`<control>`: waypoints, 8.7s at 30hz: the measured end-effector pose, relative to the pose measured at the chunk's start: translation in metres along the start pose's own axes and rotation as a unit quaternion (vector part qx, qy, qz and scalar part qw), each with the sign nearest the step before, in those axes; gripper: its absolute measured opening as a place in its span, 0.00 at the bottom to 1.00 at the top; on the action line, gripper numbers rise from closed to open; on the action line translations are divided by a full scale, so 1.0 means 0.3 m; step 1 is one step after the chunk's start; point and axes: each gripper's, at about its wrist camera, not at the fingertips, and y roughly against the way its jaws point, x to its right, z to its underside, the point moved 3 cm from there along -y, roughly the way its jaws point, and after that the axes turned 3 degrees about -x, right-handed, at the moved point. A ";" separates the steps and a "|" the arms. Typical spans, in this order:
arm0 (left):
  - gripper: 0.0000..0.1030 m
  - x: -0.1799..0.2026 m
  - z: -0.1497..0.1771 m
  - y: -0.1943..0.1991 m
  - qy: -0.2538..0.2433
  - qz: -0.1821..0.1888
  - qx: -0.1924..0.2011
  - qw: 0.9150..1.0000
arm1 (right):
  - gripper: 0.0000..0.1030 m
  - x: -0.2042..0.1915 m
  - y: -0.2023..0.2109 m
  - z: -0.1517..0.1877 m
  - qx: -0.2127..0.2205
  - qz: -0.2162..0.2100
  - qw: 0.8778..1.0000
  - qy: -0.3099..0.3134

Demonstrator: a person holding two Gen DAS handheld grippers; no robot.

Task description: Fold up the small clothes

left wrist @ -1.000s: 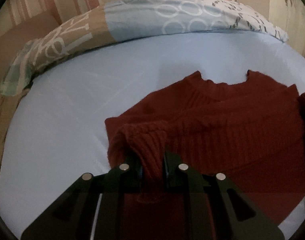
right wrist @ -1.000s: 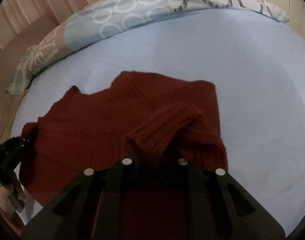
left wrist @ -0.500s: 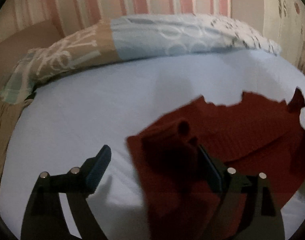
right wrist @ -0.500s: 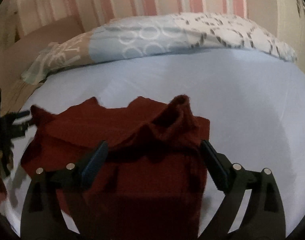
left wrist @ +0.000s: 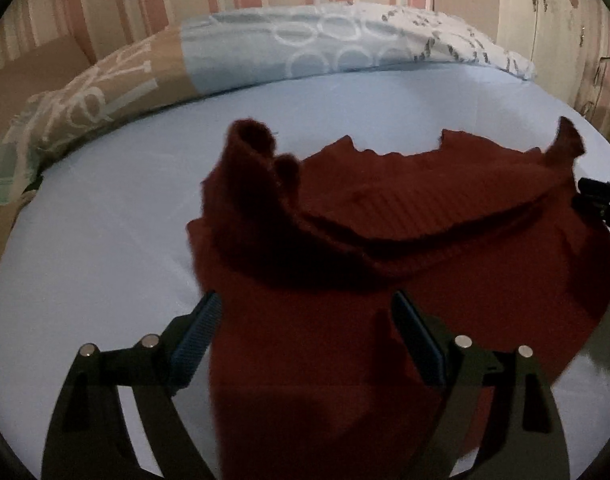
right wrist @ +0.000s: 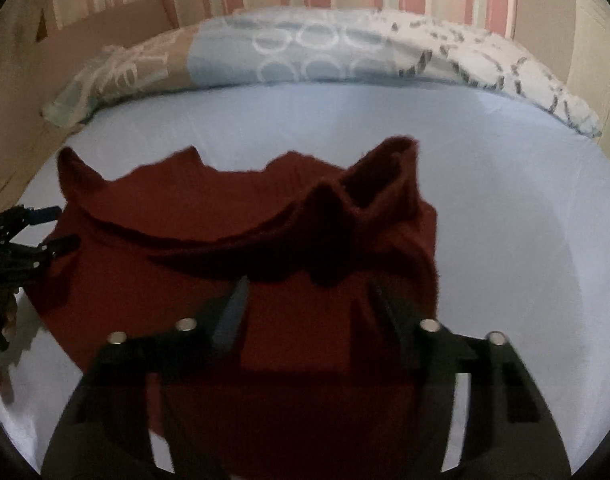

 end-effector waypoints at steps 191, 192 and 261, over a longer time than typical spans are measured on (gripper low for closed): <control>0.99 0.355 0.076 -0.085 0.060 -0.064 -0.074 0.993 | 0.28 -0.108 0.168 0.092 0.057 -0.004 0.995 -0.080; 0.99 0.349 0.078 -0.080 0.061 -0.058 -0.068 0.994 | 0.28 -0.118 0.172 0.084 0.060 -0.006 0.995 -0.078; 0.25 -0.215 0.287 0.232 0.138 0.057 -0.052 0.988 | 0.91 -0.535 0.128 0.148 0.024 -0.070 0.997 -0.033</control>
